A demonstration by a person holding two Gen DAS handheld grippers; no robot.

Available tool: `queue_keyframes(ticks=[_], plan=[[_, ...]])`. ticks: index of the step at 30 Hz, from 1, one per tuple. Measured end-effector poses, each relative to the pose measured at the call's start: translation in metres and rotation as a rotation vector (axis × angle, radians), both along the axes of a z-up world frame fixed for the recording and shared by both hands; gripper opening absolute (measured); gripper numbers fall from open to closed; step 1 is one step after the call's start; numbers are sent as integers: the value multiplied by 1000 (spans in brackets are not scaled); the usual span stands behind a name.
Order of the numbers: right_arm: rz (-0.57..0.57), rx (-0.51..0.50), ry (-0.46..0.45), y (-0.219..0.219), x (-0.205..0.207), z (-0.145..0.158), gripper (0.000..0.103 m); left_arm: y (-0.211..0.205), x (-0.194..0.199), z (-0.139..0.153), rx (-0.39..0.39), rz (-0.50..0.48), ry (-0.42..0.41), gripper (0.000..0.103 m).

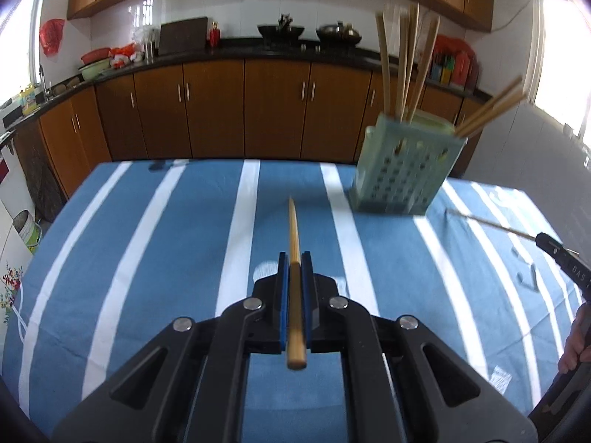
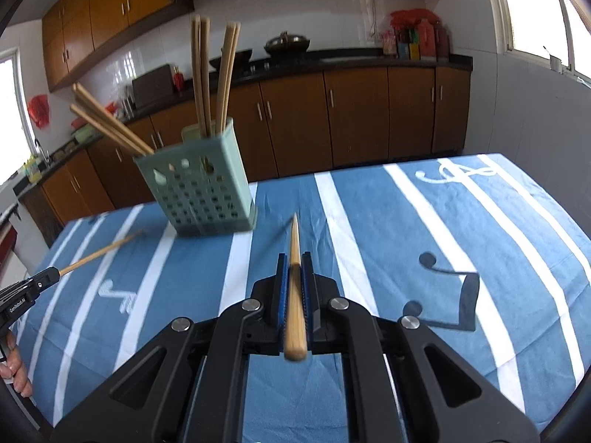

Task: Organize utensils
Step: 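Lift both chopsticks upright and carry them above the green holder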

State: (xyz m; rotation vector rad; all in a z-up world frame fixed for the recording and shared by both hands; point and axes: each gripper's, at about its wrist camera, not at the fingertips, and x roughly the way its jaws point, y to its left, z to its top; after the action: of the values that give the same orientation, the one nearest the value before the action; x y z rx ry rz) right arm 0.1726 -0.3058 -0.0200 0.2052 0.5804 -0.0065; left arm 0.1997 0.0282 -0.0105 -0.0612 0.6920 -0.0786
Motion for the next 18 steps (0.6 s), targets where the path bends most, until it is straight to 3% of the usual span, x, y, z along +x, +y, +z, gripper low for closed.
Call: queue_keyframes(ticks=[8, 18], plan=[[-11, 16, -67, -6, -5, 22, 8, 7, -8, 48, -61, 10, -131, 8], [23, 13, -111, -4, -5, 40, 8, 5, -7, 67, -79, -8, -167, 7]])
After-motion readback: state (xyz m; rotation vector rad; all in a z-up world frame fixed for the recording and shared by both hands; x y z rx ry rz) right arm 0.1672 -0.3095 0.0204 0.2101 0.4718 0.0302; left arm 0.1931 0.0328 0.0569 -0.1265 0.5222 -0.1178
